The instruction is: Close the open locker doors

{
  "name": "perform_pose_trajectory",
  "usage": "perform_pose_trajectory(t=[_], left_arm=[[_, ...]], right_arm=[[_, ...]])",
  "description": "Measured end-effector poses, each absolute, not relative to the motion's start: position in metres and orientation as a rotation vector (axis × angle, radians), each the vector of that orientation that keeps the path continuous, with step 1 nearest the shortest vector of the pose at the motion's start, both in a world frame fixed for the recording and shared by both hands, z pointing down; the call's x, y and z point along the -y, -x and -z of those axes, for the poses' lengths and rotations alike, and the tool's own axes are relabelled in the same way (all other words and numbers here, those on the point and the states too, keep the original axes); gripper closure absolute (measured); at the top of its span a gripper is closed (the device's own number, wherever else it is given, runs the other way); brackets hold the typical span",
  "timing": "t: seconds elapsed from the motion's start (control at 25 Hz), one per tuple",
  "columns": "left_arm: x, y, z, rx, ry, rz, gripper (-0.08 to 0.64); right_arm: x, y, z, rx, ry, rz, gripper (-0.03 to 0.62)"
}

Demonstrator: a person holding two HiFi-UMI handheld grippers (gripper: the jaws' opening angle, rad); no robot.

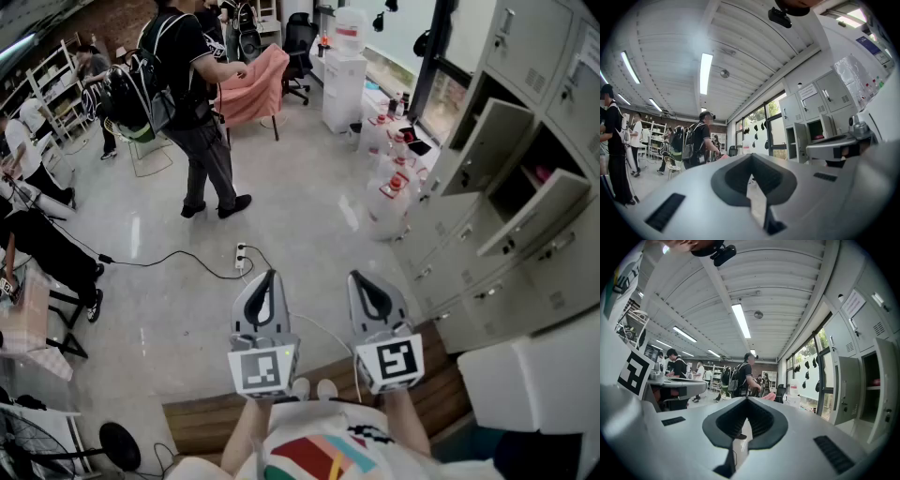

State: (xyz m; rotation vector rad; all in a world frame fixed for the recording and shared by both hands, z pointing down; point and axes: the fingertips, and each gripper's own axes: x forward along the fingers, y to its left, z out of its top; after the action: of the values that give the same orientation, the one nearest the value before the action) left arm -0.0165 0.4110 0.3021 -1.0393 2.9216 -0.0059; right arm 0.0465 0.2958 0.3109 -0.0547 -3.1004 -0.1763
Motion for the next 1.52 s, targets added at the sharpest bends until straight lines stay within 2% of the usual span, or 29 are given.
perform_pose_trajectory(t=[0.68, 0.72, 0.76, 0.8, 0.88, 1.24, 1.52], left_arm=[[-0.405, 0.022, -0.303, -2.916, 1.079, -0.023, 0.555], [-0.406, 0.022, -0.304, -2.922, 1.079, -0.028, 0.555], [-0.406, 0.022, -0.305, -2.927, 1.079, -0.033, 0.555], [-0.407, 0.023, -0.305, -2.928, 1.079, -0.037, 0.555], [-0.409, 0.024, -0.304, -2.926, 1.078, -0.040, 0.555], [-0.418, 0.022, -0.303, -2.909, 1.091, -0.037, 0.555], [-0.435, 0.028, -0.312, -2.919, 1.110, -0.049, 0.555]], right_arm=[[-0.280, -0.050, -0.297, 3.199, -0.014, 0.027, 0.586], [-0.280, -0.051, -0.295, 3.209, -0.003, 0.003, 0.555], [-0.281, -0.049, -0.294, 3.216, 0.011, -0.024, 0.356], [-0.283, -0.047, -0.292, 3.226, 0.018, -0.042, 0.263], [-0.289, -0.044, -0.285, 3.247, 0.027, -0.045, 0.220], [-0.319, -0.038, -0.296, 3.183, 0.147, 0.021, 0.213], [-0.322, -0.036, -0.310, 3.164, 0.057, 0.009, 0.213]])
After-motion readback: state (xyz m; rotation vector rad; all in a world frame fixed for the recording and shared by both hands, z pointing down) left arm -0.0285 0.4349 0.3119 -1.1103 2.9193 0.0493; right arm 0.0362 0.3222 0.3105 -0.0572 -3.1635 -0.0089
